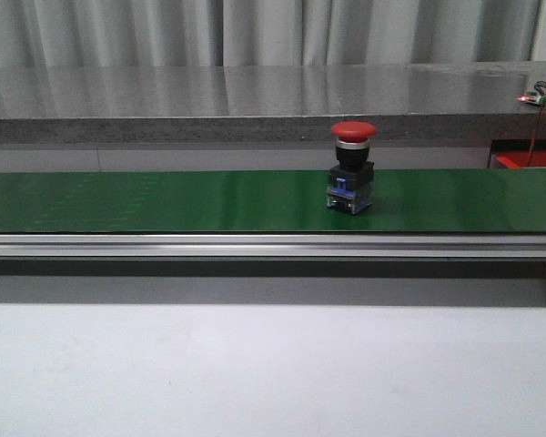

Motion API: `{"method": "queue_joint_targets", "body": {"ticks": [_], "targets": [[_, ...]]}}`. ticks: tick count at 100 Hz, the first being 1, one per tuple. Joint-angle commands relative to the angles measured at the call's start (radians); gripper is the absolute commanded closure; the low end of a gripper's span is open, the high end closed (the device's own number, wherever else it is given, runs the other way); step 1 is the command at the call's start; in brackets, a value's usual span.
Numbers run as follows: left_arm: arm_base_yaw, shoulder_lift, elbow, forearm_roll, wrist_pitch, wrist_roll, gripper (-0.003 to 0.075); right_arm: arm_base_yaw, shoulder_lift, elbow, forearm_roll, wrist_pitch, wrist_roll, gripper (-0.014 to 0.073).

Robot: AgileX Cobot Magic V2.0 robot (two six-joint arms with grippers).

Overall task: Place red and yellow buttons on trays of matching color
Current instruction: 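Move the right gripper above the red button on the belt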

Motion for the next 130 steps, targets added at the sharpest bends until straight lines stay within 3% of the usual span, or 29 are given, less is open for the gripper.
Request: {"method": "queue_joint_targets", "body": {"ticks": [1, 50, 84, 130], "targets": [[-0.005, -0.009, -0.023, -0.020, -0.055, 0.000, 0.0739, 0.009, -0.093, -0.038, 0.013, 0.014, -0.018, 0.0060], [-0.005, -0.009, -0.023, -0.020, -0.055, 0.000, 0.0739, 0.255, -0.187, -0.075, 0.185, 0.122, -0.279, 0.0060], [-0.005, -0.009, -0.023, -0.020, -0.055, 0.000, 0.0739, 0.434, -0.152, -0.178, 0.186, 0.147, -0.241, 0.0060], [-0.005, -0.009, -0.023, -0.020, -0.055, 0.000, 0.0739, 0.556, -0.025, -0.321, 0.146, 0.176, -0.085, 0.0060]]}}
